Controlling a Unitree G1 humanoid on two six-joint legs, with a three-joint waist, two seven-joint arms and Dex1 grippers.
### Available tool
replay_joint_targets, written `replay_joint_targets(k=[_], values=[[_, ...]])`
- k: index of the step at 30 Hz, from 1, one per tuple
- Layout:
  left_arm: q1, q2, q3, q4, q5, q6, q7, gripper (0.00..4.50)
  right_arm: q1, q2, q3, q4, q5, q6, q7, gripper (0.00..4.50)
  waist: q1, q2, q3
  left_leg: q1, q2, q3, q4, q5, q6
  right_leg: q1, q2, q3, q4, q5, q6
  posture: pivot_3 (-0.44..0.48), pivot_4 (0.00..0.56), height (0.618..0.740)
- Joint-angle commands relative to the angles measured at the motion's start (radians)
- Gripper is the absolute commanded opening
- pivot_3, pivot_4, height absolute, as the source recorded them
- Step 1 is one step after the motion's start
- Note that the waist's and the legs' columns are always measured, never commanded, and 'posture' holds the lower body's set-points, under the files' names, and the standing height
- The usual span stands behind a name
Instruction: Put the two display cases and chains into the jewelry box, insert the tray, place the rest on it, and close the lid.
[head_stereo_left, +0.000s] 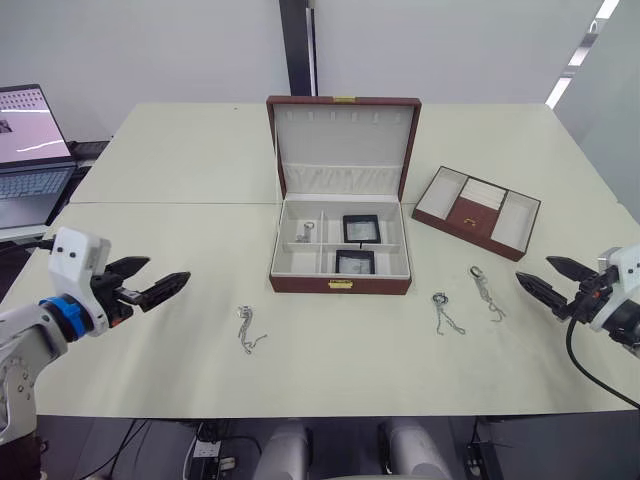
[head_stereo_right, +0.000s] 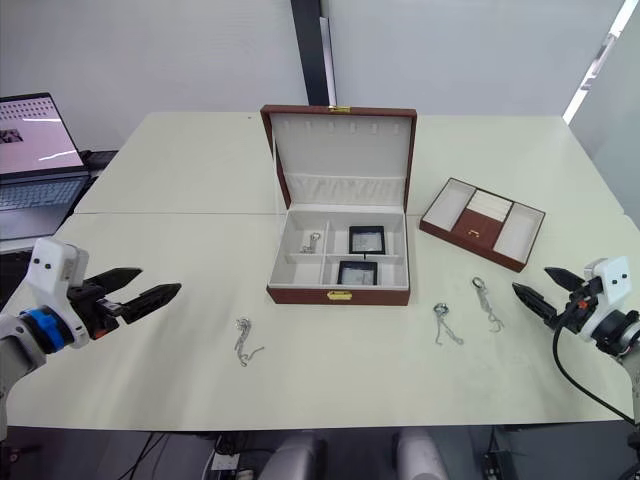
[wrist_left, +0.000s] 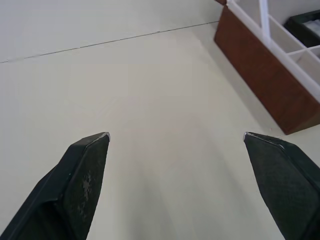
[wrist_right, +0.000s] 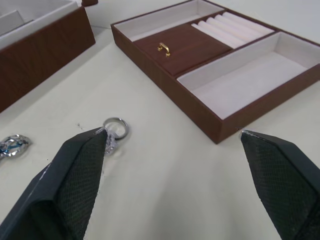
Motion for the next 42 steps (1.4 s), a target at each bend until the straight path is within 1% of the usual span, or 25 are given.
replay_joint_targets(k=[1, 5, 10, 19, 34, 36, 42], values=[[0.050, -0.001, 0.066, 0.014, 0.015, -0.074, 0.033, 4.45, -0.036, -0.017, -0.011, 0.030, -0.015, -0.039, 0.010, 4.50, -0.001, 0.000, 0.000, 0.000, 0.000, 0.000, 0.000, 0.000, 0.000, 0.000, 0.000, 0.000, 0.000, 0.000, 0.000, 0.000, 0.150, 0.740], [0.105, -0.013, 0.089, 0.077, 0.050, -0.181, 0.070, 4.45, -0.054, -0.017, -0.005, 0.059, -0.033, -0.062, 0.008, 4.50, -0.001, 0.001, 0.000, 0.000, 0.001, 0.000, 0.000, 0.000, 0.000, 0.000, 0.000, 0.000, 0.000, 0.000, 0.000, 0.000, 0.150, 0.740], [0.111, -0.018, 0.088, 0.115, 0.047, -0.238, 0.109, 4.45, -0.054, -0.014, -0.004, 0.067, -0.037, -0.070, 0.009, 4.50, 0.000, 0.000, 0.000, 0.000, 0.000, 0.000, -0.001, 0.000, 0.000, 0.000, 0.000, 0.000, 0.000, 0.000, 0.000, 0.000, 0.150, 0.740], [0.130, -0.007, 0.062, 0.139, 0.044, -0.268, 0.109, 4.45, -0.050, -0.010, -0.011, 0.062, -0.040, -0.068, 0.008, 4.50, -0.001, 0.001, 0.000, 0.000, 0.000, 0.000, -0.001, 0.000, 0.000, 0.000, 0.000, 0.000, 0.000, 0.000, 0.000, 0.000, 0.150, 0.740], [0.132, -0.019, 0.073, 0.124, 0.031, -0.278, 0.132, 4.45, -0.038, -0.009, -0.012, 0.052, -0.034, -0.067, 0.034, 4.50, -0.001, 0.001, 0.000, 0.000, 0.000, 0.000, -0.001, 0.000, 0.000, 0.000, 0.000, 0.000, 0.000, 0.000, 0.000, 0.000, 0.150, 0.740], [0.138, -0.030, 0.077, 0.105, 0.022, -0.275, 0.144, 4.45, -0.031, -0.009, -0.016, 0.040, -0.020, -0.062, 0.051, 4.50, -0.001, 0.001, 0.000, 0.000, 0.000, 0.000, -0.001, 0.000, 0.000, 0.000, 0.000, 0.000, 0.000, 0.000, 0.000, 0.000, 0.150, 0.740], [0.120, -0.122, 0.061, 0.020, 0.011, -0.279, 0.247, 4.45, 0.018, -0.011, 0.000, -0.105, 0.044, -0.010, 0.124, 4.50, 0.000, 0.001, 0.000, 0.000, 0.001, 0.000, -0.001, 0.000, 0.000, 0.000, 0.000, 0.000, 0.000, 0.000, 0.000, 0.000, 0.150, 0.740]])
